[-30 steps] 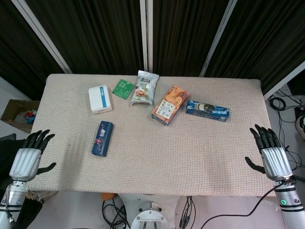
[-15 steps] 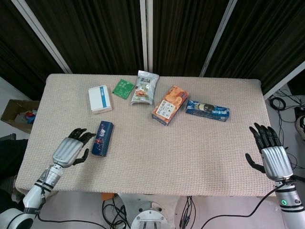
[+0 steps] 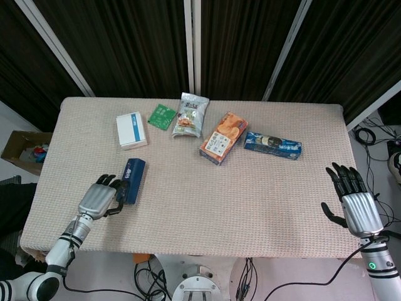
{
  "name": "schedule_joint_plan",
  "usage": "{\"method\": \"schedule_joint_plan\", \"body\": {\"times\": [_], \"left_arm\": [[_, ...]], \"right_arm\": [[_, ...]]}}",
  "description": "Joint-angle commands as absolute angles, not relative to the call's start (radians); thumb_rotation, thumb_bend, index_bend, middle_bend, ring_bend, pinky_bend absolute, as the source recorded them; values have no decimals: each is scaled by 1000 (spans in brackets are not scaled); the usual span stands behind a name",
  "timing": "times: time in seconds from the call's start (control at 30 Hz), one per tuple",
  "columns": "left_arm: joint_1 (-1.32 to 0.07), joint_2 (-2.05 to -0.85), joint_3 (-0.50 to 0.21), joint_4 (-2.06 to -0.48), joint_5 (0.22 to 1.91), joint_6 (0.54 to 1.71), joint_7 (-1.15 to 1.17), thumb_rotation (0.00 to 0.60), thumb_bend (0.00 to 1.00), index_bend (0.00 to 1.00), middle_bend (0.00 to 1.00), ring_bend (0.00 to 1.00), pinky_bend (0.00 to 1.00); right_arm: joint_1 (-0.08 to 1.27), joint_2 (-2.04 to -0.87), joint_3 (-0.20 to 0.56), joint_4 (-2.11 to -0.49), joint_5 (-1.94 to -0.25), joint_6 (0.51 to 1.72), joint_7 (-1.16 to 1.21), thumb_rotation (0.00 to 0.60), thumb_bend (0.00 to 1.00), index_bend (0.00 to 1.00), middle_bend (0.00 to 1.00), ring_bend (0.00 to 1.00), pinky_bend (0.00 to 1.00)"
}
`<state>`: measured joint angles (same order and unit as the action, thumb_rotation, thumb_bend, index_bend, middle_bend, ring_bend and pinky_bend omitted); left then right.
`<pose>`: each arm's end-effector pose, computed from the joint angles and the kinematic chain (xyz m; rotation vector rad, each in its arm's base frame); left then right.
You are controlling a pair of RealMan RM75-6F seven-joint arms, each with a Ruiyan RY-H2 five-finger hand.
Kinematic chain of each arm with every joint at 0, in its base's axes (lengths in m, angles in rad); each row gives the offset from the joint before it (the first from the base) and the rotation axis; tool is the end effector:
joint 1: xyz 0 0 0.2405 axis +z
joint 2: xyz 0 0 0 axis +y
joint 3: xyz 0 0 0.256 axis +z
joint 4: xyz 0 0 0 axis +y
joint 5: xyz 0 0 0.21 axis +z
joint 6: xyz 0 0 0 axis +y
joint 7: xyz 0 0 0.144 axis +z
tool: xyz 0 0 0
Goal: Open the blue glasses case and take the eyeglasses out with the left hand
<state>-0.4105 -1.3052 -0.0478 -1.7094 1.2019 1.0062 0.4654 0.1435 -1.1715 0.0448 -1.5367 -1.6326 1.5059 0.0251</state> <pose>-0.2476 0.2465 0.0341 -1.8445 -1.0036 -0.6077 -0.2922 -0.1969 0.1434 1.5189 -0.8010 1.0271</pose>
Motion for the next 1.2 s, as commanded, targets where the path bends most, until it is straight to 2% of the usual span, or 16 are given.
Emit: {"method": "schedule_joint_plan", "body": {"times": [0.03, 0.23, 0.4, 0.67, 0.87, 1.03, 1.2], "left_arm": [[-398, -1295, -41, -1715, 1174, 1030, 465, 191, 611, 147, 219, 92, 111], [-390, -1275, -29, -1723, 1164, 1025, 402, 184, 606, 147, 220, 91, 111], [-417, -1294, -14, -1726, 1153, 975, 405, 181, 607, 148, 227, 92, 112], [-471, -1328, -12, -1798, 1241, 940, 387, 181, 611, 147, 234, 92, 112], [-549, -1383, -48, -1791, 1231, 872, 393, 182, 612, 147, 234, 92, 112], [-620, -1427, -93, -1744, 1159, 829, 423, 179, 612, 147, 233, 91, 112], [-667, -1439, -120, -1698, 1089, 828, 461, 179, 610, 147, 224, 91, 112]], "right_arm": [[145, -1175, 44, -1533, -1631, 1504, 27, 600, 277, 0, 35, 0, 0], [144, -1181, 42, -1524, -1626, 1500, 32, 600, 277, 0, 35, 0, 0], [140, -1185, 41, -1516, -1625, 1508, 38, 600, 277, 0, 35, 0, 0], [126, -1184, 38, -1502, -1617, 1523, 50, 600, 277, 0, 35, 0, 0], [119, -1189, 35, -1484, -1615, 1529, 71, 600, 277, 0, 35, 0, 0], [109, -1188, 32, -1472, -1613, 1540, 87, 600, 277, 0, 35, 0, 0], [101, -1190, 32, -1461, -1609, 1550, 104, 600, 277, 0, 35, 0, 0]]}}
